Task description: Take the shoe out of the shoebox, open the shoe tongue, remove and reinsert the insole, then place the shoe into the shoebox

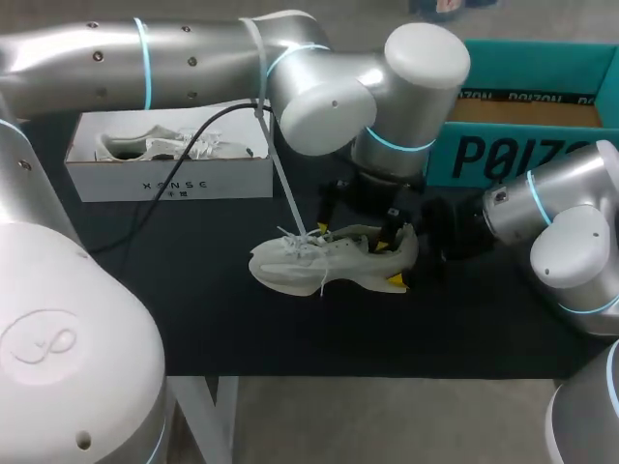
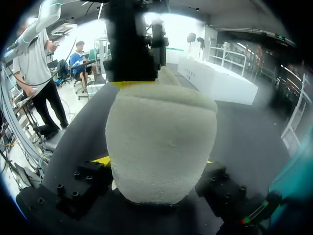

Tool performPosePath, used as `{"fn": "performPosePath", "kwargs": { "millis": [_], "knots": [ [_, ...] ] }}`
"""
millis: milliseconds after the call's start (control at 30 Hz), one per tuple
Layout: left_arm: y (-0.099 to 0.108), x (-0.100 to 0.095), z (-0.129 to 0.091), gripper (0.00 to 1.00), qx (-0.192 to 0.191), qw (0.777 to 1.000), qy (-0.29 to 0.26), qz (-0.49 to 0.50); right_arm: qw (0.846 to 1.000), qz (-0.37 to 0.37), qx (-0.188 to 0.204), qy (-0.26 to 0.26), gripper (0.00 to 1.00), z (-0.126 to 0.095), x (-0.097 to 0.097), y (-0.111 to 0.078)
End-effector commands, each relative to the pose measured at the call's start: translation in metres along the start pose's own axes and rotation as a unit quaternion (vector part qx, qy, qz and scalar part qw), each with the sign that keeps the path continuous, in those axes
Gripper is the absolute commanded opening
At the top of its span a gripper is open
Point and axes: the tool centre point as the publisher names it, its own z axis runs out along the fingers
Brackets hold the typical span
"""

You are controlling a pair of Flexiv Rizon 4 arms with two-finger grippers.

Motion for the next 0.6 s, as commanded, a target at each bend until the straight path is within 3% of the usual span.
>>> {"fn": "performPosePath", "kwargs": {
  "millis": [33,267,333,467,533,600],
  "knots": [
    [-0.003,0.000,0.007,1.00,-0.009,1.000,-0.014,-0.007,1.000,0.000,0.002,-0.001,0.00,0.004,0.000,0.000],
    [0.005,-0.023,-0.003,1.00,-0.020,0.999,-0.028,-0.020,1.000,0.000,0.002,-0.001,0.00,0.004,0.000,0.000],
    [0.007,-0.030,-0.006,0.65,-0.023,0.999,-0.026,-0.027,1.000,0.000,0.002,-0.001,0.00,0.004,0.000,0.000],
    [0.009,-0.039,-0.011,0.27,-0.025,0.999,-0.009,-0.046,1.000,0.000,0.002,-0.001,0.00,0.004,0.000,0.000],
    [0.009,-0.040,-0.012,0.00,-0.024,0.998,-0.002,-0.051,1.000,0.000,0.002,-0.001,0.00,0.004,0.000,0.000],
    [0.007,-0.037,-0.013,0.00,-0.023,0.998,0.009,-0.049,1.000,0.000,0.002,-0.001,0.00,0.004,0.000,0.000]
  ]
}}
